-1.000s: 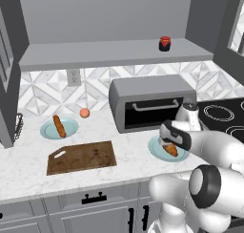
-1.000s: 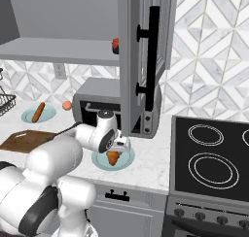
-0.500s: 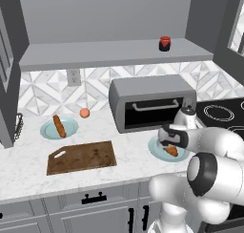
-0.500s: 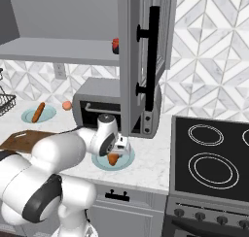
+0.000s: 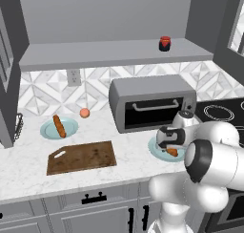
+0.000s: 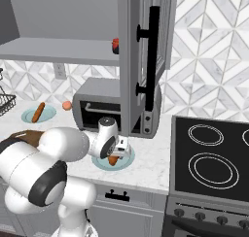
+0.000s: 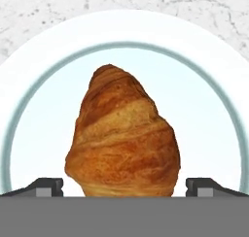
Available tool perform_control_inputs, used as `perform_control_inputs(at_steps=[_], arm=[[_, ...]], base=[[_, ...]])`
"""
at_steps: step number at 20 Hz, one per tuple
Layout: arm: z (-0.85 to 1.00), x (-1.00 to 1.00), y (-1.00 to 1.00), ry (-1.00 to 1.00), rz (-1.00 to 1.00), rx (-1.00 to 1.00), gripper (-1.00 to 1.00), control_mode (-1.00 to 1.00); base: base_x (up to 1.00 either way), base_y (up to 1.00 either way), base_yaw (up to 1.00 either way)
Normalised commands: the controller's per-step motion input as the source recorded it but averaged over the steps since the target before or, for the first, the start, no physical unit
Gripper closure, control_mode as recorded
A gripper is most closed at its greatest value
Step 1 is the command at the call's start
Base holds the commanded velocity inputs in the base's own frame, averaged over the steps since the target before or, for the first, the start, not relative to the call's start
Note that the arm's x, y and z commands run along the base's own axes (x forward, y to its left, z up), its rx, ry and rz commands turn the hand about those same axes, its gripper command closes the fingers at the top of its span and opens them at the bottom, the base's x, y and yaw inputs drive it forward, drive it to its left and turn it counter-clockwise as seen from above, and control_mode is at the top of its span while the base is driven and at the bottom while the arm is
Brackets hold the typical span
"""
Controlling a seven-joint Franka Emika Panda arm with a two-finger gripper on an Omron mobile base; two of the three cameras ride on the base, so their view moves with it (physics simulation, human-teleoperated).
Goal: From the different types of pastries on the counter, select a croissant and place it on the cutting board. Then retrieve a jar of jam from the cabinet and place it alongside the croissant on the cutting board.
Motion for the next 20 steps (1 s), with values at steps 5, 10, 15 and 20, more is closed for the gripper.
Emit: perform_control_inputs(at_steps=[5,10,15,20], arm=[[-0.01,0.0,0.02,0.0,0.0,0.0,-1.0,-1.0],[-0.07,0.0,0.11,0.0,0.0,0.01,1.0,-1.0],[0.0,0.0,0.0,0.0,0.0,0.0,1.0,-1.0],[0.4,0.0,0.0,0.0,0.0,-0.02,1.0,-1.0]], base=[[0.0,0.0,0.0],[0.0,0.0,0.0],[0.0,0.0,0.0],[0.0,0.0,0.0]])
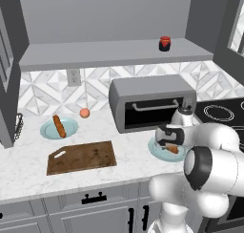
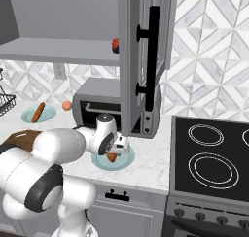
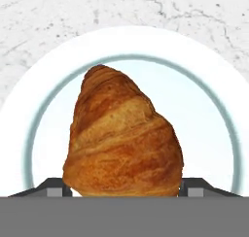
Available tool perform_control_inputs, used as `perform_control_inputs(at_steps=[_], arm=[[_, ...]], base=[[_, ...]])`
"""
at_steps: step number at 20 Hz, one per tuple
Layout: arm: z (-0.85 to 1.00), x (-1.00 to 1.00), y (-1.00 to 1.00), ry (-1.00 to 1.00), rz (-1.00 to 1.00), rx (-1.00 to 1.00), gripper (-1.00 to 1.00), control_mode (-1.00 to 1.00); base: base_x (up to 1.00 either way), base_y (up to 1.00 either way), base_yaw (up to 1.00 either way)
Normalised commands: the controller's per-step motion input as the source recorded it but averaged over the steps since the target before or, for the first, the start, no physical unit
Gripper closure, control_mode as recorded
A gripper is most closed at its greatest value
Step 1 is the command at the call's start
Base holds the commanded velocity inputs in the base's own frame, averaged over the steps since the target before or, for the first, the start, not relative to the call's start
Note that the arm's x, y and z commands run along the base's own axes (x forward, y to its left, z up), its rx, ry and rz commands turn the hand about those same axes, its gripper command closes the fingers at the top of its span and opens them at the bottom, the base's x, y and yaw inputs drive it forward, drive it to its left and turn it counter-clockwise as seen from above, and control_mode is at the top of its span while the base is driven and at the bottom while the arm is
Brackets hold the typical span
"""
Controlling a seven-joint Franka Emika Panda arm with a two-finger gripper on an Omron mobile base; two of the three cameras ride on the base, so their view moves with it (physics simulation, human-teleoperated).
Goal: From the different types of pastries on the counter, select a croissant and place it on the cutting board. Then retrieve a jar of jam from the cabinet and place it alongside the croissant on the cutting board.
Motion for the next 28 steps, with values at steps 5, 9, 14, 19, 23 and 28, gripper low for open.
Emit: perform_control_inputs(at_steps=[5,9,14,19,23,28], arm=[[0.66,0.0,0.14,0.0,0.0,-0.05,1.0,-1.0],[0.32,0.0,0.21,0.0,0.0,0.0,1.0,-1.0],[0.42,-0.01,0.27,0.0,0.0,0.03,1.0,-1.0],[0.37,0.0,0.44,0.0,0.0,0.04,1.0,-1.0],[0.08,0.0,0.51,0.0,0.0,0.06,1.0,-1.0],[0.0,0.02,0.7,0.0,0.03,0.0,1.0,-1.0]], base=[[0.0,0.0,0.0],[0.0,0.0,0.0],[0.0,0.0,0.0],[0.0,0.0,0.0],[0.0,0.0,0.0],[0.0,0.0,0.0]])
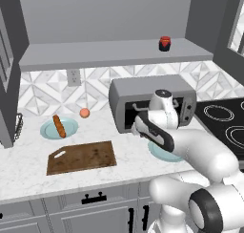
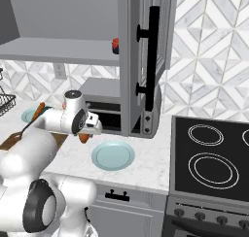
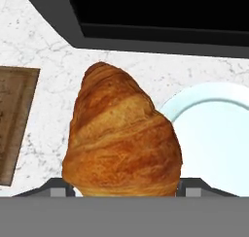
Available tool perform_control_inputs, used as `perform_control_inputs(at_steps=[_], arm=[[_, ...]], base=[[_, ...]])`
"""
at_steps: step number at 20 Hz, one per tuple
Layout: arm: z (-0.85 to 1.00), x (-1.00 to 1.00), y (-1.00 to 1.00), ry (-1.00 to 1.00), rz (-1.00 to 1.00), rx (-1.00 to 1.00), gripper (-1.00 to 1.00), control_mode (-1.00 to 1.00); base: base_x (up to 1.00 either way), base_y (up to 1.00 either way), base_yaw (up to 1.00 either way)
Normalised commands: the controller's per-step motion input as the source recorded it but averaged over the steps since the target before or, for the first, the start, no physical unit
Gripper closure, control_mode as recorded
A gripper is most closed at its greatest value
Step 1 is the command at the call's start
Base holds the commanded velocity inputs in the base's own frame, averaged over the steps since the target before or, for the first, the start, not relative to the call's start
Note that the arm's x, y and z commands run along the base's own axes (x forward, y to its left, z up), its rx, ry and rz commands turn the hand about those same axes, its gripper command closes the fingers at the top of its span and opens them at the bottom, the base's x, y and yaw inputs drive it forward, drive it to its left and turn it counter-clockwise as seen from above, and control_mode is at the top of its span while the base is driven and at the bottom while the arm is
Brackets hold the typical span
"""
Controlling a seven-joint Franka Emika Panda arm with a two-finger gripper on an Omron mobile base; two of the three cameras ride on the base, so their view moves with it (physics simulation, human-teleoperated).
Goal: From the different types of pastries on the counter, select a croissant and place it on the cutting board. Then retrieve a jar of jam from the cabinet and place it alongside the croissant on the cutting board.
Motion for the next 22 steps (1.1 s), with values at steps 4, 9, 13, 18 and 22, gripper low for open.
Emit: perform_control_inputs(at_steps=[4,9,13,18,22], arm=[[0.0,0.05,0.82,0.0,0.05,0.0,1.0,-1.0],[0.0,0.0,0.4,0.0,0.01,0.0,1.0,-1.0],[0.0,0.04,0.52,0.0,0.01,0.11,1.0,-1.0],[-0.01,0.01,0.62,0.0,0.0,0.13,1.0,-1.0],[-0.21,0.01,0.71,0.0,0.0,0.0,1.0,-1.0]], base=[[0.0,0.0,0.0],[0.0,0.0,0.0],[0.0,0.0,0.0],[0.0,0.0,0.0],[0.0,0.0,0.0]])
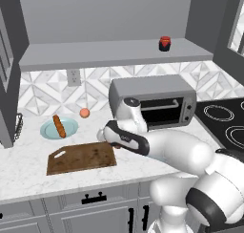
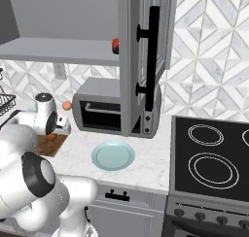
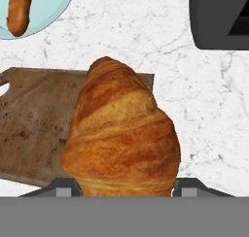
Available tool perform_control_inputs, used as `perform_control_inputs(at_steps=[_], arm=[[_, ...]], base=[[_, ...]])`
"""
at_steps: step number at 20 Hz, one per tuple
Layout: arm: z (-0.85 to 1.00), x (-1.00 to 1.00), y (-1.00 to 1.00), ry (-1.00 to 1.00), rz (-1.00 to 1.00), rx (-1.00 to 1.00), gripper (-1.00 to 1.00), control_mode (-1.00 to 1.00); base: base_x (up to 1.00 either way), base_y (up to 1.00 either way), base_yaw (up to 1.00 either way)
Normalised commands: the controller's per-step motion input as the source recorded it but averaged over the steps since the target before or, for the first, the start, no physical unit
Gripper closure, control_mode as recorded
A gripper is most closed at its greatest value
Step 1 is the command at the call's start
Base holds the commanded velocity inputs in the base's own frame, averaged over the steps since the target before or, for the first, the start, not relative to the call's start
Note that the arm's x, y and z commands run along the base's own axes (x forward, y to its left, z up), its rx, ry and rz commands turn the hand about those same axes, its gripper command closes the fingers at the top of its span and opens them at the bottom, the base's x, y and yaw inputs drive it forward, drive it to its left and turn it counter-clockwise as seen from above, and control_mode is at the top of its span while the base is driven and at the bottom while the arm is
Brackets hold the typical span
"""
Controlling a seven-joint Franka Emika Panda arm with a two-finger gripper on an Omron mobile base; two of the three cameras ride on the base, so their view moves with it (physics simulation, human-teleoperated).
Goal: From the different types of pastries on the counter, select a croissant and place it on the cutting board. Then retrieve a jar of jam from the cabinet and place it alongside the croissant on the cutting board.
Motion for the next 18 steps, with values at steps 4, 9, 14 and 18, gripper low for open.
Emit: perform_control_inputs(at_steps=[4,9,14,18], arm=[[-0.12,0.05,0.34,0.0,0.0,0.0,1.0,-1.0],[-0.21,0.22,0.07,0.03,0.02,0.0,1.0,-1.0],[-0.22,0.36,0.17,0.04,0.01,0.0,1.0,-1.0],[-0.08,0.23,0.29,0.0,0.0,0.0,1.0,-1.0]], base=[[0.0,0.0,0.0],[0.0,0.0,0.0],[0.0,0.0,0.0],[0.0,0.0,0.0]])
